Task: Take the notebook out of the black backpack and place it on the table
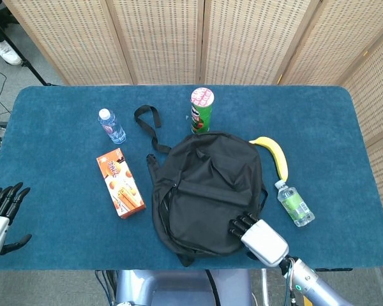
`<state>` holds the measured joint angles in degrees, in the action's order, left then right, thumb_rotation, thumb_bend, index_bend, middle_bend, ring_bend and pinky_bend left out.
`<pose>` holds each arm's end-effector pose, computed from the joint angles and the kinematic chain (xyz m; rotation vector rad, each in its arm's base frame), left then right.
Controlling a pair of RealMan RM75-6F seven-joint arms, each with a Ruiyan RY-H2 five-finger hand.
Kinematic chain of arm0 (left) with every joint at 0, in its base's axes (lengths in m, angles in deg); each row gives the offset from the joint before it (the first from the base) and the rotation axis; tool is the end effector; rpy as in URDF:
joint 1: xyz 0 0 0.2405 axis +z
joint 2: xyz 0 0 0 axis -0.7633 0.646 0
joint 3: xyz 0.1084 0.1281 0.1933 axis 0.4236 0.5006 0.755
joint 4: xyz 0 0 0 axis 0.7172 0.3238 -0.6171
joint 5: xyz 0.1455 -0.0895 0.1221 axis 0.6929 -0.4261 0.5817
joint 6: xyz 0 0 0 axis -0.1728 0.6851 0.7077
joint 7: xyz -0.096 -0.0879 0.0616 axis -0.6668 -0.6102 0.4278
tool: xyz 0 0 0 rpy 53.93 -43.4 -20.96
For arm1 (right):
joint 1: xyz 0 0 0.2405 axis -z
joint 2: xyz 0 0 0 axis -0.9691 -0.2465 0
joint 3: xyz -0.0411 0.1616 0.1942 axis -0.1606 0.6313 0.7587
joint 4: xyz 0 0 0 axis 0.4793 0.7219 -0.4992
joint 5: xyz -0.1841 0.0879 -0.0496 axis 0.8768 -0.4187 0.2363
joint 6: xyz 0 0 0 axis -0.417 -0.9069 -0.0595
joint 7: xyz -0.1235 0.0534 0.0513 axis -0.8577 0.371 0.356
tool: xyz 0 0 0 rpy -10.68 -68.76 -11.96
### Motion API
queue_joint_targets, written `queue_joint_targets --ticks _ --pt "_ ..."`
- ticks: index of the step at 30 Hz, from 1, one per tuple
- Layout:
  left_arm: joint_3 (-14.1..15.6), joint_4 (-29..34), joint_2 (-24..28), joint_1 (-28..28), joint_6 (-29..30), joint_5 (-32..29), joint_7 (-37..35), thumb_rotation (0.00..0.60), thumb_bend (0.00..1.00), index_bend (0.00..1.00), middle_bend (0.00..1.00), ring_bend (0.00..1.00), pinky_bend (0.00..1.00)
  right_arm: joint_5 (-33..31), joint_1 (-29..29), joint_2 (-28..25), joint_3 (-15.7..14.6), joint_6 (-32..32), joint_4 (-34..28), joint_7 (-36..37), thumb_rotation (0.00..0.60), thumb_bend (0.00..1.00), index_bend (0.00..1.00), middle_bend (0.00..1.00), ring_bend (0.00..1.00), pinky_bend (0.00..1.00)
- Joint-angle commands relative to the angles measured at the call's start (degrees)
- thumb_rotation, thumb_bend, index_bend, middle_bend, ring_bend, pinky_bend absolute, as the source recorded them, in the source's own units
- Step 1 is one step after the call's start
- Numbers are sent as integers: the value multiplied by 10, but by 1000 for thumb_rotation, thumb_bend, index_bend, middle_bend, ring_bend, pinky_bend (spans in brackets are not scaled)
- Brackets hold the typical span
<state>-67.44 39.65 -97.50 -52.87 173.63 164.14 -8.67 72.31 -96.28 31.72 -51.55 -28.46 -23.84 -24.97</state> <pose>-0.2937 0.1489 0.1734 -1.5451 -0.8737 -0.8517 -0.1850 -0.1931 0.0374 2.1849 -0.6304 0.9971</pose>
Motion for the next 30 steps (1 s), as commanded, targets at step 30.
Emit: queue_joint_targets --ticks 30 --pt "2 19 -20 -38 -55 23 14 600 160 0 0 0 0 -436 -70 227 198 -58 -105 -98 600 578 679 626 534 414"
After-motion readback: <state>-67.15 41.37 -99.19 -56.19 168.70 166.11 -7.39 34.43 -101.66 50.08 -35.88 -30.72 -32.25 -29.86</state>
